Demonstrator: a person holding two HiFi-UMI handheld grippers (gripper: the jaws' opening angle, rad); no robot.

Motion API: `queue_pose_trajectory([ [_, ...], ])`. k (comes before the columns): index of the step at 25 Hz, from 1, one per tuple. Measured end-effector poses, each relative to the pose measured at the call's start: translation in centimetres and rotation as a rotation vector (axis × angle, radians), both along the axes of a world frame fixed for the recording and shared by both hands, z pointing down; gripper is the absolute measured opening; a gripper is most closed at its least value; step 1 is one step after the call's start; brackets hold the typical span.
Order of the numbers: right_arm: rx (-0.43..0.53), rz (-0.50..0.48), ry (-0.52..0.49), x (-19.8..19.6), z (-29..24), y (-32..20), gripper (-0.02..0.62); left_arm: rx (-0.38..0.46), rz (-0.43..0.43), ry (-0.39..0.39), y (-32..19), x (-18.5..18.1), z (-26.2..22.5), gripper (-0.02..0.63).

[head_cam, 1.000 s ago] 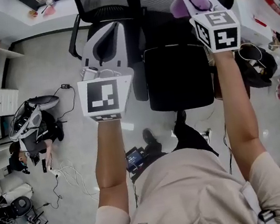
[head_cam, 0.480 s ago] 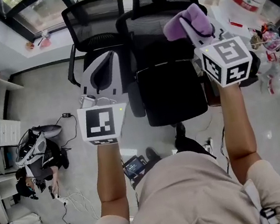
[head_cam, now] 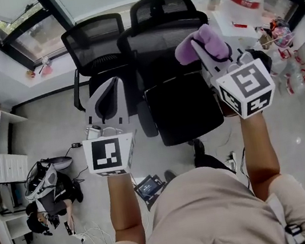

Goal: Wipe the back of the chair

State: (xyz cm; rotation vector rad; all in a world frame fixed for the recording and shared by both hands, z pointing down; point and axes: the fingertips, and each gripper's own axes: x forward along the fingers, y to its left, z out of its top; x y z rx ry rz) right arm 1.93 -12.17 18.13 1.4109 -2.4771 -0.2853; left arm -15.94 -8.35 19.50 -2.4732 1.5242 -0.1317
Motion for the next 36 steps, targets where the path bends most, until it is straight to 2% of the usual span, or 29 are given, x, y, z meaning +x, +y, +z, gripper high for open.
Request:
queue_pose_trajectory([
  [17, -0.028, 0.006, 0.071, -0.1, 0.9, 7.5, 0.014, -0.014, 0.03, 0.003, 3.5, -0.4, -0.6, 0.006],
  [23, -0.022, 0.006, 0.082, 0.0, 1.1, 7.3, 0.014, -0.025, 0.024, 0.001, 3.4, -0.8, -0.5, 0.006],
  [29, -0.035, 0.012, 0.084, 0.0, 2.1, 7.0, 0.014, -0.079, 0.026, -0.026, 3.7, -1.7, 1.6, 0.006],
  [36, -0.044, 0.013, 0.089, -0.6, 3.1, 6.0, 0.014, -0.047, 0.029, -0.007, 2.7, -2.2, 2.0, 0.006],
])
